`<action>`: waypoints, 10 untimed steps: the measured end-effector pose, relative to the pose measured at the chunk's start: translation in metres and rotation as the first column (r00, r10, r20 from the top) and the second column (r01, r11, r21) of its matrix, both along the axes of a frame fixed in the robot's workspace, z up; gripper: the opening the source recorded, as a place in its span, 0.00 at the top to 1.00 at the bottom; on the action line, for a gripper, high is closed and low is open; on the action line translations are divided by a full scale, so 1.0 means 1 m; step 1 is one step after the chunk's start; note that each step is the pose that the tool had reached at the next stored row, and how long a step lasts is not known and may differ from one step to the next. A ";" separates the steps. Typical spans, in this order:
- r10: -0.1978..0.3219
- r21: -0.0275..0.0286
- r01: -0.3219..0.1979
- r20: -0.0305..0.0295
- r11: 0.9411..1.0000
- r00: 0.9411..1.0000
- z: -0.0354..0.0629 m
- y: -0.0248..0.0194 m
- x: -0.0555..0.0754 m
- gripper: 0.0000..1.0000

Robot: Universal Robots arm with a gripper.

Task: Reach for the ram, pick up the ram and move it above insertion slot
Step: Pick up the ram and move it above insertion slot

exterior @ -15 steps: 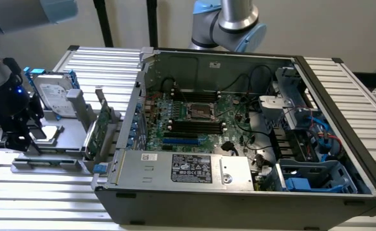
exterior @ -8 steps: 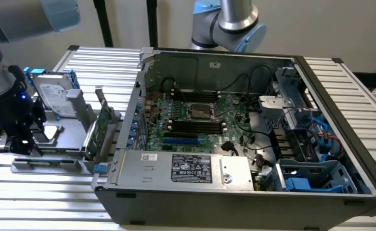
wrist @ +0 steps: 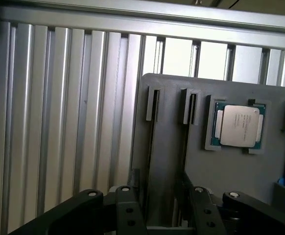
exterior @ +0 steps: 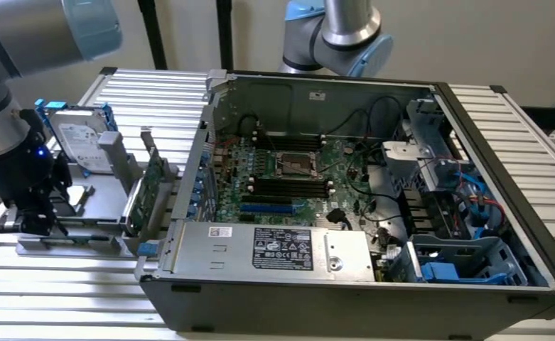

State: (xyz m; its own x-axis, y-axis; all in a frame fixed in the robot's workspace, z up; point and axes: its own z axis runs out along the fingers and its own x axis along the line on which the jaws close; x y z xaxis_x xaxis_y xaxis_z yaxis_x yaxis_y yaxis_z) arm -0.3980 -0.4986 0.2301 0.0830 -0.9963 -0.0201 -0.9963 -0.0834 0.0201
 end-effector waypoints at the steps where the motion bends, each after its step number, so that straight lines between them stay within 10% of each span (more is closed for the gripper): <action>1: 0.000 0.000 0.000 0.000 1.000 1.000 -0.0018 -0.0002 0.000 0.58; 10: -0.002 0.000 0.002 0.000 1.000 1.000 -0.0181 -0.0017 0.000 0.58</action>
State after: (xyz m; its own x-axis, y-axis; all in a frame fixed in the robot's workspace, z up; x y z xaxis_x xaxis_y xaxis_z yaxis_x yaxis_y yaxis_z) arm -0.3980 -0.5003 0.2120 0.0814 -0.9965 -0.0201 -0.9964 -0.0818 0.0201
